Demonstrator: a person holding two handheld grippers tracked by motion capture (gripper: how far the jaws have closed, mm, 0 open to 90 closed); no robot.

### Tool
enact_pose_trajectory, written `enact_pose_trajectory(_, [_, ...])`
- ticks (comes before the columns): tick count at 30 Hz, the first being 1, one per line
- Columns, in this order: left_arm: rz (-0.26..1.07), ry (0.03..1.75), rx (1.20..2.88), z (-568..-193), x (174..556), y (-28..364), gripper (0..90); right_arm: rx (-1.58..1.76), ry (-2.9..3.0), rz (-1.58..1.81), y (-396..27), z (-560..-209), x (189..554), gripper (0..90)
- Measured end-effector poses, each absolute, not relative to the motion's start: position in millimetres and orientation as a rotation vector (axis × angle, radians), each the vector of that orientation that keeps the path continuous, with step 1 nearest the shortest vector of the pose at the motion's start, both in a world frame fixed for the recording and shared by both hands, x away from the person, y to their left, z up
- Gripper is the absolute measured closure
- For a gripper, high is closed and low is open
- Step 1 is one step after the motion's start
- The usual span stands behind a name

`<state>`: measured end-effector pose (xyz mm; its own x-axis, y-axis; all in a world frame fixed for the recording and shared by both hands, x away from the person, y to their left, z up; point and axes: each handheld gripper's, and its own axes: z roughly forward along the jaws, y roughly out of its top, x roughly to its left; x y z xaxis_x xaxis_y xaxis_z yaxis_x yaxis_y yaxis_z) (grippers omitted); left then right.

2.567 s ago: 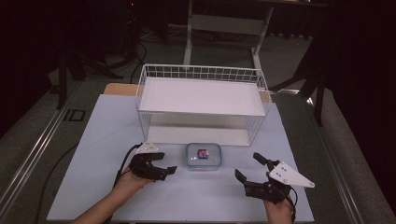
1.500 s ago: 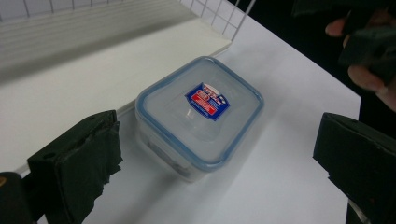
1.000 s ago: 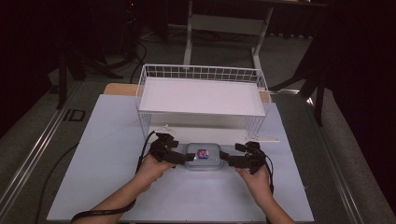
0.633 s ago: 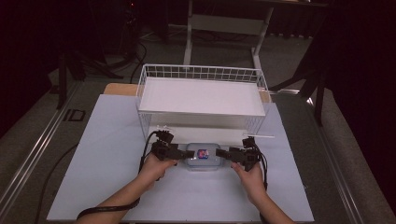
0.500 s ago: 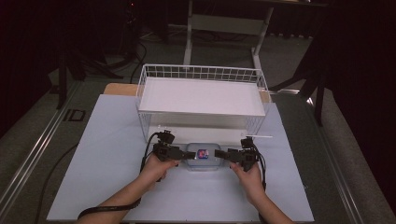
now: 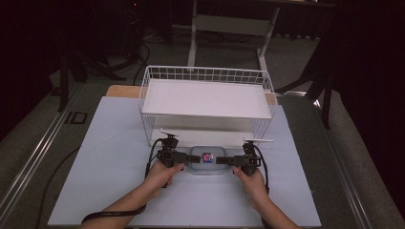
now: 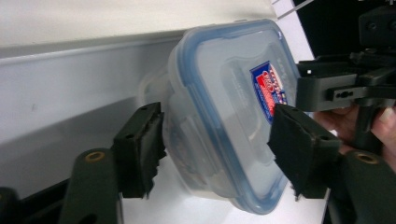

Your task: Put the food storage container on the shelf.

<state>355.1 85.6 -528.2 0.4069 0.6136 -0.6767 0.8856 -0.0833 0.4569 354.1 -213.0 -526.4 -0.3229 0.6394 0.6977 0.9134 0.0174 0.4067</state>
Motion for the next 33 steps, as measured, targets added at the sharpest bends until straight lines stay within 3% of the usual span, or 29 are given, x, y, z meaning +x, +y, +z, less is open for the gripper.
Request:
enact_pose_trajectory(8, [-0.38,1.3,1.852,-521,353,83,42.1,-1.628,-1.984,-1.199,-211,-524,350,39.2])
enact_pose_trajectory(23, [-0.149,1.269,1.871,-508,318,75,47.5,-1.624,-2.084,-1.26,-208,-514,330,42.3])
enact_pose_trajectory(33, [-0.14,1.29,1.862,-506,312,76,47.7,-1.629,-2.095,-1.28,-205,-511,325,42.2])
